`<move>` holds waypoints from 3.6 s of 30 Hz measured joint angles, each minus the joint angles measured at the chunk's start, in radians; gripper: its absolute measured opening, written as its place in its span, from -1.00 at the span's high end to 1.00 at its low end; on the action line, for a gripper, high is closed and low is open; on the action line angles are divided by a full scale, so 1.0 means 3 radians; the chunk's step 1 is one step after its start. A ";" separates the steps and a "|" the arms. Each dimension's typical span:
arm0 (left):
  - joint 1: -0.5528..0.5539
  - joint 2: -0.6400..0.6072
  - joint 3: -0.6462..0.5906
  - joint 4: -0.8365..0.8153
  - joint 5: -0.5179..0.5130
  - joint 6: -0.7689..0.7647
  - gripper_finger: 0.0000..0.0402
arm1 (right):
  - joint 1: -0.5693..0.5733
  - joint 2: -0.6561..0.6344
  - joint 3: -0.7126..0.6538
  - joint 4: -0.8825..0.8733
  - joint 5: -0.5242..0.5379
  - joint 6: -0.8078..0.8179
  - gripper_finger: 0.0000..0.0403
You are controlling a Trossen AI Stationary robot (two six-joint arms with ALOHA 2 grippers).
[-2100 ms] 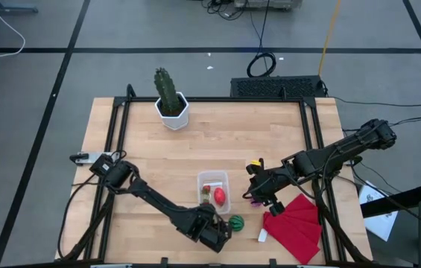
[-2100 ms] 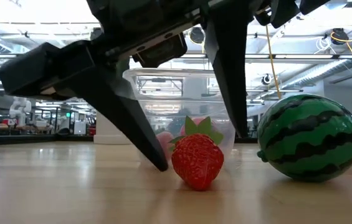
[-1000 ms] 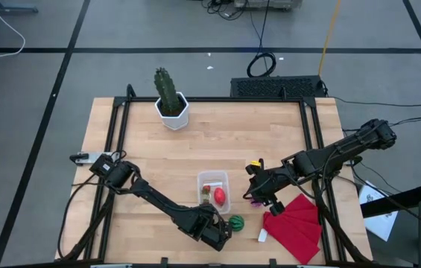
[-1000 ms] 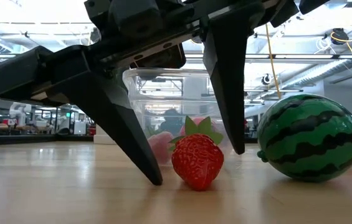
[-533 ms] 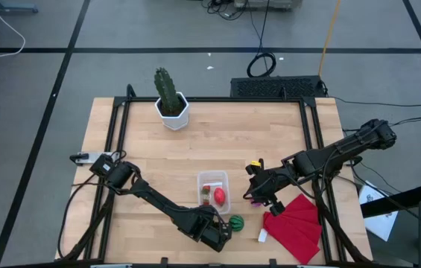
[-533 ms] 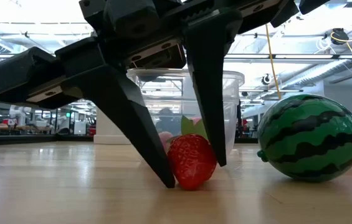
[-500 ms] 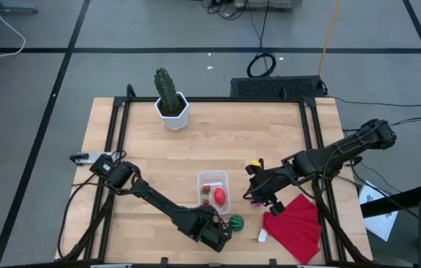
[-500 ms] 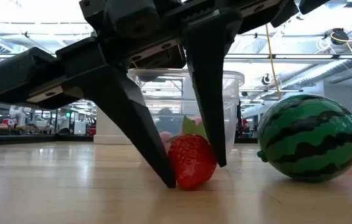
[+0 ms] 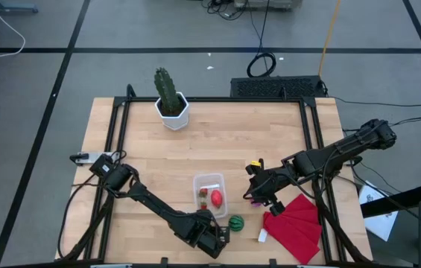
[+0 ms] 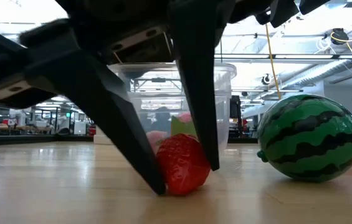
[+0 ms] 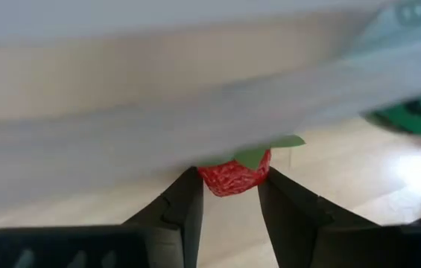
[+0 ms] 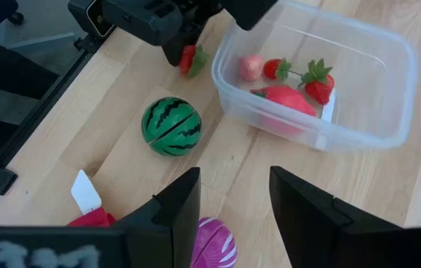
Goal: Pick and placing Produce into tupperware
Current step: Put the strawberry into the transparent white bin
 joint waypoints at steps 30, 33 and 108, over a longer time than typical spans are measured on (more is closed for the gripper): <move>0.0006 -0.0176 0.0010 -0.0046 -0.0304 0.0187 0.39 | 0.0000 0.0000 0.0000 0.0009 0.0000 0.0028 0.24; 0.0006 -0.0184 0.0010 -0.0069 -0.0300 0.0185 0.39 | 0.0001 0.0000 0.0000 0.0009 0.0001 0.0028 0.24; 0.0709 -0.0183 0.1317 -0.2088 0.0229 0.1346 0.39 | -0.0007 0.0000 0.0000 -0.0203 0.0373 -0.0208 0.24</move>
